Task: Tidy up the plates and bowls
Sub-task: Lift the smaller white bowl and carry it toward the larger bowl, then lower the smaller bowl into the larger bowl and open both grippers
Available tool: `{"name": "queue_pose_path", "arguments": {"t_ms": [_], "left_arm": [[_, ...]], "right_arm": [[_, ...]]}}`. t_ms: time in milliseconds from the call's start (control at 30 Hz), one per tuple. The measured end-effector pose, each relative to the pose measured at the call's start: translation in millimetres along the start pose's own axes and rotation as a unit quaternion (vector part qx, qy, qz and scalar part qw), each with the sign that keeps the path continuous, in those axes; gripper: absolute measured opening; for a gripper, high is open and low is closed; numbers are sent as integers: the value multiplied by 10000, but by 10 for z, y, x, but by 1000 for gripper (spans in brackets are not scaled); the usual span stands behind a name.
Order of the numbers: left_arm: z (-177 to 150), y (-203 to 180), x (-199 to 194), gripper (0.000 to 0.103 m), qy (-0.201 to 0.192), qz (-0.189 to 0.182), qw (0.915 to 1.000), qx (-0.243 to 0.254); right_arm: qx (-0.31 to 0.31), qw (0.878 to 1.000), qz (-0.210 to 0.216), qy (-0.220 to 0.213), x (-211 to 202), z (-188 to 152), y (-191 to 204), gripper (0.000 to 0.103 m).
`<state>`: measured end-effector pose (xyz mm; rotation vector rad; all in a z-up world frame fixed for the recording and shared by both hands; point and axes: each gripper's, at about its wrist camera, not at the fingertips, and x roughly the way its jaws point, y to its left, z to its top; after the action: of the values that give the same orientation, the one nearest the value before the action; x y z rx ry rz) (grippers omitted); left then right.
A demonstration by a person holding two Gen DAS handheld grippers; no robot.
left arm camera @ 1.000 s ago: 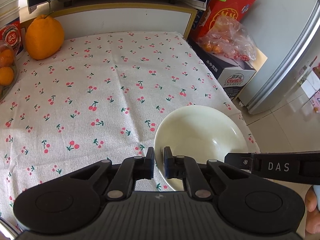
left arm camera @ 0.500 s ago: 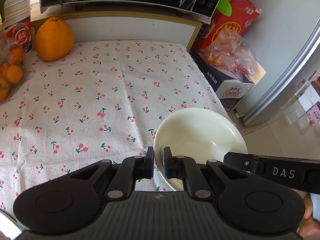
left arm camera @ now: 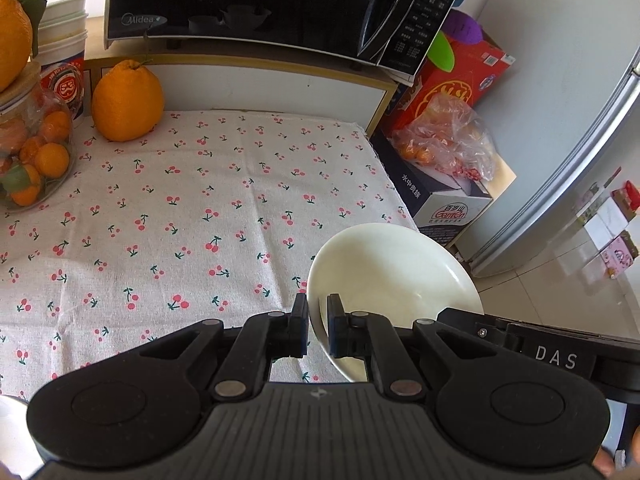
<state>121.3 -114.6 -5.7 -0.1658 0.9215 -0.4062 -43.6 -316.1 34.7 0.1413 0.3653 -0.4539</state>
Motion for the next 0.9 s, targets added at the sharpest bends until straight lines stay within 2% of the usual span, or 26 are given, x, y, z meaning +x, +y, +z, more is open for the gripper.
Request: {"name": "queue_pose_path", "arguments": {"t_ms": [667,900], "left_arm": [[-194,79,-510,10,-327,-112,9994,-78],[-292,162,-610,10,-351,-43,9993,-134]], "right_arm": [[-400,9960,593,-535,-400,-104,206,11],[-623,9946,729,-393,-411,-189,318,11]]}}
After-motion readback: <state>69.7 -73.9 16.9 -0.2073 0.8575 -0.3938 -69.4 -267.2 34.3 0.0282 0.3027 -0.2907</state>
